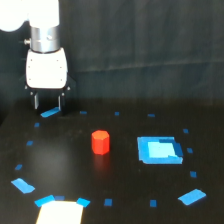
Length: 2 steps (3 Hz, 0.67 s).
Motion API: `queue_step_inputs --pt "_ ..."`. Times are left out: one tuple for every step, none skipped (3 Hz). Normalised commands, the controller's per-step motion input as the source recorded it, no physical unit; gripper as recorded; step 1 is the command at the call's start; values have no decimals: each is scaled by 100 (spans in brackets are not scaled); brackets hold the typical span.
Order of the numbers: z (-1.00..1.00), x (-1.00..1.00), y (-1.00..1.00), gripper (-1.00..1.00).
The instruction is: Pick up the red object from the table
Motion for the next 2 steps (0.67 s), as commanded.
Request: queue_step_inputs --pt "-73 100 -94 100" --pt "-69 100 -56 100"
